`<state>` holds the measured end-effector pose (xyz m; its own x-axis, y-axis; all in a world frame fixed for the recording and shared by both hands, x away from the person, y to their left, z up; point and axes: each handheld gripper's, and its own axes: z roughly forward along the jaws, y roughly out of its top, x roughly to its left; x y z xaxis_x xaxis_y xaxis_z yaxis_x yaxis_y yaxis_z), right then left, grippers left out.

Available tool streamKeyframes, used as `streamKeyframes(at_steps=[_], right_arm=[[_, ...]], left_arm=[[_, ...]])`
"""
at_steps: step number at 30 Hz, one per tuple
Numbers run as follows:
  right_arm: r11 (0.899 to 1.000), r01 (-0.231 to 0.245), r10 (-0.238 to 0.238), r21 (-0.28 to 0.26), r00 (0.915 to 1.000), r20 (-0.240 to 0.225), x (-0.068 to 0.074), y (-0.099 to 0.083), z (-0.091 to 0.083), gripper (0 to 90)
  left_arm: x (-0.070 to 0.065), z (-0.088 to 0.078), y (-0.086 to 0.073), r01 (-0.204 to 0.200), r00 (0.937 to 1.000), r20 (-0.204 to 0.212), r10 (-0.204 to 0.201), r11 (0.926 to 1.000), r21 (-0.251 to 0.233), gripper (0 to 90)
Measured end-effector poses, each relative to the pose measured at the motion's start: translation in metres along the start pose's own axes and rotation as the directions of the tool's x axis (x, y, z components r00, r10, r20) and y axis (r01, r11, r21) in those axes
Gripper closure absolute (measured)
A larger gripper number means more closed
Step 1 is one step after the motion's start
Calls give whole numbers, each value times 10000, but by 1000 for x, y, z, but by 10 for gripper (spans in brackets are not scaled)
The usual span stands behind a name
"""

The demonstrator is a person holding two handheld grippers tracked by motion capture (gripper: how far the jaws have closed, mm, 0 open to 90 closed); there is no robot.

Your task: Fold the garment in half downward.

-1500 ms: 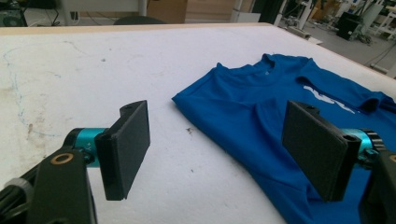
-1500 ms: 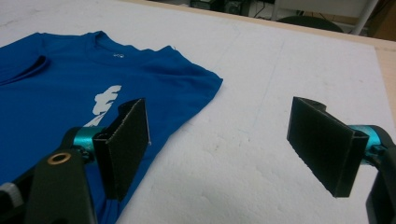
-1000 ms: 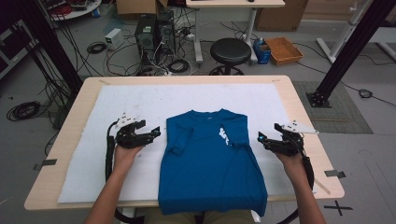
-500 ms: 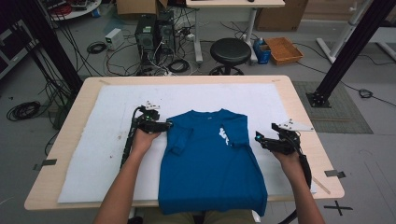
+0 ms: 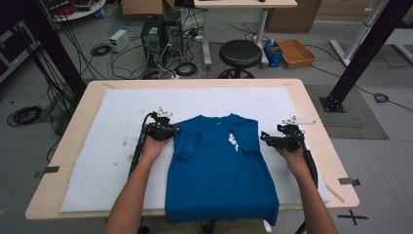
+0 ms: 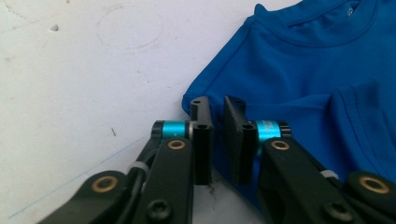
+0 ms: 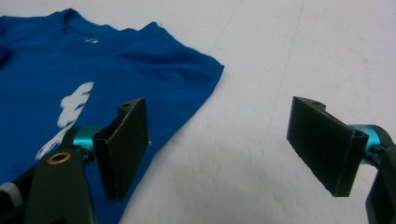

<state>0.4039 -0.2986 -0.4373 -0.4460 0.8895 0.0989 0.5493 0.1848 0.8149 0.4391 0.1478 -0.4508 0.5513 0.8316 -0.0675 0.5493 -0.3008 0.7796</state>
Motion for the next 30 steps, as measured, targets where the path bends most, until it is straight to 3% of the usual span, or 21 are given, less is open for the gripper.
streamKeyframes(at_steps=[4,9,11,12,14,17,19,21,27,28,30], right_arm=[[9970,-19,19,779,10000,0,-1,16,30,217],[9913,-14,2,1317,10000,93,1,23,58,290],[9934,-2,5,1150,10000,-23,-1,25,59,408],[9929,107,-109,1187,9999,7,-1,25,60,425],[9913,462,-477,1234,9988,92,-1,25,59,515],[9881,981,-944,1189,9949,-359,3,26,60,770],[9810,1532,-1493,1191,9879,-413,9,26,60,872],[9723,1988,-1970,1230,9800,-270,13,27,58,879],[9823,1872,-1874,-101,9803,-629,16,32,27,881],[9815,1848,-1885,-497,9784,-849,19,30,14,880],[9809,1829,-1887,-668,9774,-948,21,28,7,881]], left_arm=[[1,0,0,151,9999,52,-151,9999,-29,852],[4,0,-1,982,9949,222,-980,9951,-64,860],[5,0,-1,1098,9936,278,-1095,9939,-79,862],[5,-1,-1,1115,9934,286,-1112,9937,-79,862],[5,-1,-1,1127,9932,288,-1124,9936,-83,864],[6,-2,-2,1314,9909,335,-1307,9911,-193,869],[7,-6,-4,1471,9885,411,-1453,9882,-439,870],[9,-13,-5,1652,9850,639,-1602,9826,-843,871],[13,-45,-7,2025,9683,1895,-1629,9558,-2130,871],[12,-49,-7,1999,9675,1989,-1560,9537,-2245,871],[8,-60,-8,1952,9623,2351,-1368,9492,-2467,870]])
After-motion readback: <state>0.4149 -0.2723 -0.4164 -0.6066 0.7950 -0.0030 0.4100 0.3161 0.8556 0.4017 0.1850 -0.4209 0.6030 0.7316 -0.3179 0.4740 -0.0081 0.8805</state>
